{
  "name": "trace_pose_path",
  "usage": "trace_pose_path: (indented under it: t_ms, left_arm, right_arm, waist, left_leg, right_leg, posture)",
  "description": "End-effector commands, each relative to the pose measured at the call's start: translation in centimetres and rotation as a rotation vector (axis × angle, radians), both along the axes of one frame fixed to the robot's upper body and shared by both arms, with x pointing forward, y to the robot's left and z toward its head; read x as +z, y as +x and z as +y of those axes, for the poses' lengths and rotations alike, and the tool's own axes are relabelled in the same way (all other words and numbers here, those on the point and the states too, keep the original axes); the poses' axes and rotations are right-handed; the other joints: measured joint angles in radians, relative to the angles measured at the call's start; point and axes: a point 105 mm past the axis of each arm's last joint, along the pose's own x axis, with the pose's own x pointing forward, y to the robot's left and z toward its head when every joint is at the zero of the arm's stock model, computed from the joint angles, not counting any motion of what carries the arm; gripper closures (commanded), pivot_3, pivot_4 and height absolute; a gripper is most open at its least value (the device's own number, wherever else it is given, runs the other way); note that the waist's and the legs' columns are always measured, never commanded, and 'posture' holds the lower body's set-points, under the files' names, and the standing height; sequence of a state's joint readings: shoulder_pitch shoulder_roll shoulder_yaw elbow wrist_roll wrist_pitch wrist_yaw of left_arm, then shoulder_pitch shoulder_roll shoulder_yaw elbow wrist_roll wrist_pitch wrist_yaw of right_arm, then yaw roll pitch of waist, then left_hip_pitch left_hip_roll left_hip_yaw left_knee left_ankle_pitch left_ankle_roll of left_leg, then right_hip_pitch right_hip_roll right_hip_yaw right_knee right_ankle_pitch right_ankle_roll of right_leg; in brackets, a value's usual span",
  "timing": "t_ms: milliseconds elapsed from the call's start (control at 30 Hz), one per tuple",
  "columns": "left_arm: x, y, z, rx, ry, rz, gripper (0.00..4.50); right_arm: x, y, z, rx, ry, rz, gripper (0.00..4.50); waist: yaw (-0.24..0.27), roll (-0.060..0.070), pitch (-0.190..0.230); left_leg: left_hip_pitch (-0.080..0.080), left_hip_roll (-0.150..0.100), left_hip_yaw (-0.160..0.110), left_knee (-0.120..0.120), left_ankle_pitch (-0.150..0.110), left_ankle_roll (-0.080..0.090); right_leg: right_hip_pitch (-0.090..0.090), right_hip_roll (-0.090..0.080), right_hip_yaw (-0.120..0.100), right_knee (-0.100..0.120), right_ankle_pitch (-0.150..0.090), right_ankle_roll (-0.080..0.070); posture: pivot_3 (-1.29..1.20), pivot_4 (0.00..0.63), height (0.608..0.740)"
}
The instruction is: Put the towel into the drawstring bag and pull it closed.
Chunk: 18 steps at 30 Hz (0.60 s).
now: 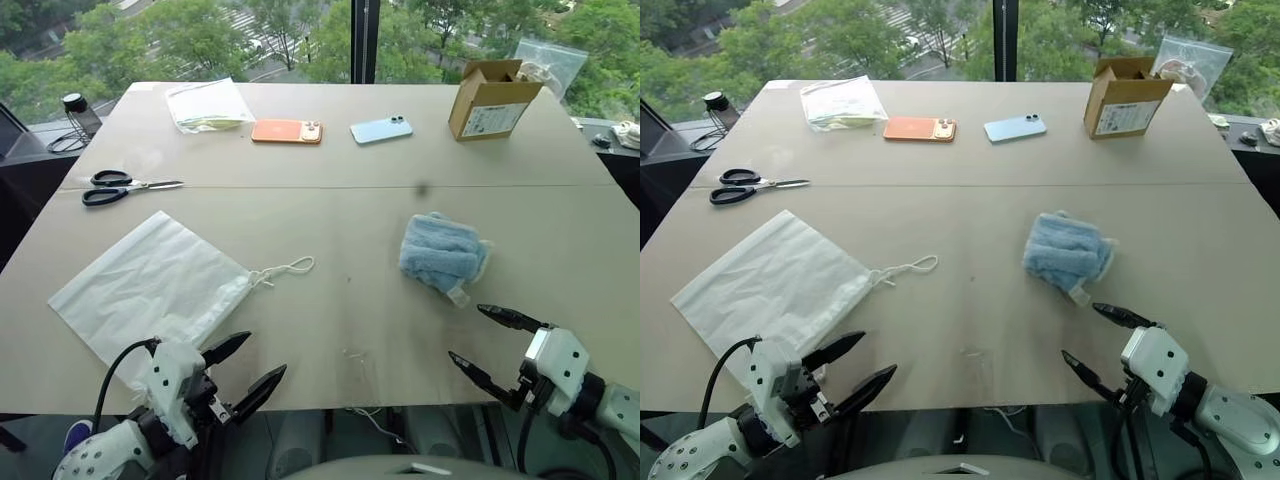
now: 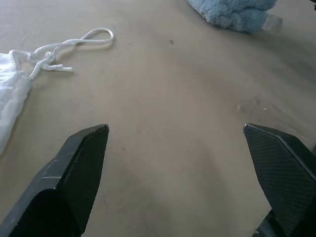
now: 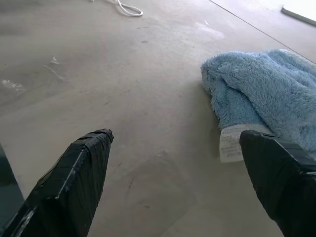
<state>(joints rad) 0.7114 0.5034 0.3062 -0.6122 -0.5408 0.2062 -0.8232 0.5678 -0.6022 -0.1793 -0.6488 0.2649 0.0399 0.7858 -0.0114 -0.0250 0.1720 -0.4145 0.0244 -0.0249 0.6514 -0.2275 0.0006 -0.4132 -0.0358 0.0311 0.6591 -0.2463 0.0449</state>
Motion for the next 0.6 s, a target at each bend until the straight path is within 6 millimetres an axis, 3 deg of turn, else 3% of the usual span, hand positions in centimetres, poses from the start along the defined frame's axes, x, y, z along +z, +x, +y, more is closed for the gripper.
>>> trace_pose_path:
  t_ms: [33, 133, 233, 400, 600]
  left_arm:
    - [2.0, 0.9, -0.9, -0.006, 0.022, -0.108, 0.00]
    - [4.7, 2.5, -1.5, 0.046, 0.073, -0.278, 0.00]
    - [5.4, 3.6, -0.9, 0.150, 0.151, -0.345, 0.00]
    - [5.4, 4.5, 2.2, 0.398, 0.586, -0.417, 0.00]
    - [3.7, 2.9, 3.0, 0.394, 0.756, -0.412, 0.00]
  right_arm:
    - [0.8, 0.3, 0.1, 0.013, 0.011, -0.073, 0.06]
    - [1.5, 0.4, 1.2, 0.095, 0.037, -0.138, 0.06]
    - [2.5, -0.7, 2.9, 0.257, 0.093, -0.148, 0.06]
    - [4.0, -1.8, 4.4, 0.472, 0.123, -0.170, 0.06]
    - [6.4, -0.9, 5.8, 0.549, 0.169, -0.222, 0.06]
  waist:
    - [0.000, 0.000, 0.000]
    - [0.002, -0.001, 0.000]
    - [0.001, 0.000, -0.001]
    - [-0.003, -0.001, -0.001]
    - [-0.003, -0.003, -0.001]
  left_leg:
    - [0.000, 0.000, 0.000, 0.000, 0.000, 0.000]
    - [0.000, 0.000, 0.000, 0.000, 0.000, 0.000]
    - [0.001, 0.000, 0.000, 0.001, 0.000, 0.000]
    - [0.003, -0.002, 0.000, 0.001, 0.000, 0.000]
    - [0.002, -0.002, 0.000, 0.001, 0.000, 0.000]
  right_leg:
    - [0.000, 0.000, 0.000, 0.000, 0.000, 0.000]
    - [0.001, 0.000, -0.001, 0.000, 0.000, 0.000]
    - [0.002, 0.000, -0.001, 0.000, 0.000, 0.000]
    - [0.004, 0.003, -0.001, 0.000, 0.000, 0.000]
    - [0.004, 0.002, -0.001, 0.000, 0.000, 0.000]
  posture:
    - [0.00, 0.150, 0.740]
    - [0.00, 0.150, 0.740]
    - [0.00, 0.150, 0.740]
    - [0.00, 0.150, 0.740]
    - [0.00, 0.150, 0.740]
